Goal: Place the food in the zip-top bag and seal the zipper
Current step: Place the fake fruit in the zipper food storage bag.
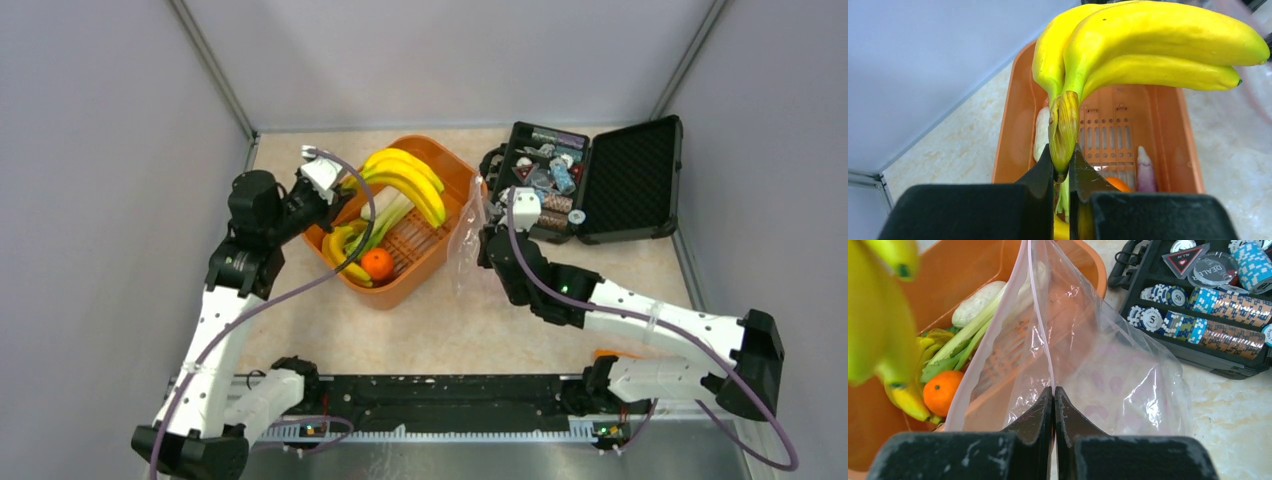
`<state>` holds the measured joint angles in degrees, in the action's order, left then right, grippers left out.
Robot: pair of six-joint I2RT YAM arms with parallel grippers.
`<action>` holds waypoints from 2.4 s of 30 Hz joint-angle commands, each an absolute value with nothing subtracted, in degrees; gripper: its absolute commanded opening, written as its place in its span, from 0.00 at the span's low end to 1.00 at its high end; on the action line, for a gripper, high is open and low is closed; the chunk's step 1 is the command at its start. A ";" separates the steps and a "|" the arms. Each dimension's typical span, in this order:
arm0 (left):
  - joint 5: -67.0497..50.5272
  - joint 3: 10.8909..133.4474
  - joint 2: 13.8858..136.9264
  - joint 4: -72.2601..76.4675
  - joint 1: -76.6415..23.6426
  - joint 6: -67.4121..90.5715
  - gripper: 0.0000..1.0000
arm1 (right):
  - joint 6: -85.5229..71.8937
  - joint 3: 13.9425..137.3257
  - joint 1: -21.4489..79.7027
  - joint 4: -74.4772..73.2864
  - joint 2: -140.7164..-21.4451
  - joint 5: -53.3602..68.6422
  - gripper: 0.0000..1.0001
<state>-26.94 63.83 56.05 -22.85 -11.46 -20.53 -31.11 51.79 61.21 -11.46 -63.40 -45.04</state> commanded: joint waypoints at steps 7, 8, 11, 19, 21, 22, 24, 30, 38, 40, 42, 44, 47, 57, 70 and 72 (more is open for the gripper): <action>-34.62 64.41 43.20 -24.12 -12.52 -11.65 0.00 | -31.38 59.55 60.46 -5.19 -69.63 -47.57 0.00; -36.22 63.84 42.21 -24.59 -12.61 -12.37 0.00 | -31.56 59.96 60.37 -4.99 -69.90 -46.85 0.00; -41.08 59.39 38.60 -24.33 -12.74 -15.81 0.00 | -31.95 60.47 59.66 -3.49 -70.19 -43.66 0.00; -44.25 54.56 39.06 -22.77 -12.88 -17.88 0.00 | -31.79 58.96 59.45 -1.69 -68.37 -40.87 0.00; -41.82 53.78 39.68 -20.42 -13.27 -17.08 0.00 | -31.53 58.65 59.42 -1.51 -67.76 -40.46 0.00; -40.98 53.50 39.91 -19.50 -13.70 -16.78 0.00 | -31.34 58.71 59.41 -1.76 -67.68 -40.43 0.00; -37.58 53.19 40.73 -18.29 -15.68 -17.06 0.00 | -31.12 58.99 59.43 -2.37 -67.55 -40.53 0.00; -15.29 54.35 46.14 -20.41 -32.73 -25.71 0.00 | -30.74 59.31 59.42 -2.47 -67.02 -38.73 0.00; -5.08 57.03 49.86 -21.69 -35.73 -29.44 0.00 | -30.23 59.58 59.43 -4.43 -66.74 -38.65 0.00; -4.77 57.13 50.11 -21.54 -35.82 -29.77 0.00 | -30.41 59.28 59.49 -3.97 -66.35 -38.72 0.00; -4.45 56.94 50.11 -21.55 -36.01 -29.76 0.00 | -30.47 58.78 59.48 -3.34 -65.88 -38.63 0.00; -4.63 56.32 49.47 -21.42 -36.08 -29.74 0.00 | -30.66 58.52 59.47 -3.17 -65.54 -38.81 0.00; -5.11 54.42 46.94 -19.62 -36.04 -29.08 0.00 | -30.92 58.31 59.42 -3.21 -65.22 -38.72 0.00; -6.34 54.11 46.50 -18.57 -36.04 -30.84 0.00 | -31.46 58.14 59.42 -1.67 -64.55 -33.99 0.00; 5.62 53.98 48.53 -7.77 -43.42 -31.01 0.00 | -32.71 61.20 59.37 -6.94 -66.88 -28.66 0.00; 5.88 53.90 48.92 -6.29 -45.23 -30.88 0.00 | -32.93 61.58 59.40 -7.47 -67.37 -28.22 0.00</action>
<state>2.87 53.65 48.51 -16.47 -41.76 -30.92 -31.68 58.11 58.87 -6.87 -66.48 -31.57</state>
